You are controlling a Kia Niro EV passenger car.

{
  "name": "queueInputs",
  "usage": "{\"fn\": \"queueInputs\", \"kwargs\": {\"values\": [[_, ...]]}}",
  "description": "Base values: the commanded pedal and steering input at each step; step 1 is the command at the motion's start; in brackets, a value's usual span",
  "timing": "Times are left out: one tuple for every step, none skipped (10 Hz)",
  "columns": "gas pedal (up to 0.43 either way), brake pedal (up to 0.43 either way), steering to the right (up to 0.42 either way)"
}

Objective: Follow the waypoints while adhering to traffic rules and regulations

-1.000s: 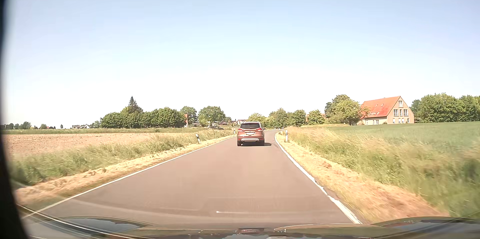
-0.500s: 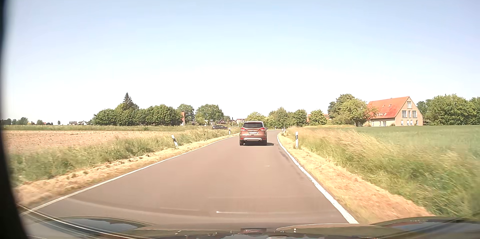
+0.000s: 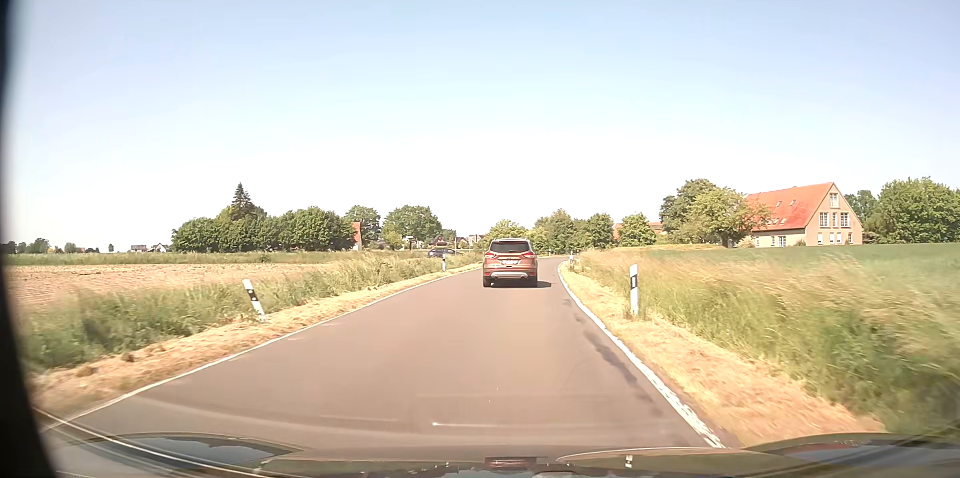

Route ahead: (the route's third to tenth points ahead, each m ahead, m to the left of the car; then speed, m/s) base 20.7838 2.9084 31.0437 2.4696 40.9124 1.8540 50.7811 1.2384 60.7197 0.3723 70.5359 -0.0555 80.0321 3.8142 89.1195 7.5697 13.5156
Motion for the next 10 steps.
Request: {"fn": "queueInputs", "kwargs": {"values": [[0.000,0.000,0.004],[0.000,0.000,0.004],[0.000,0.000,0.004],[0.000,0.000,0.004],[0.000,0.000,0.005],[0.000,0.000,0.005],[0.000,0.000,0.005],[0.000,0.000,0.004],[0.000,0.000,0.005],[0.000,0.000,0.004]]}}
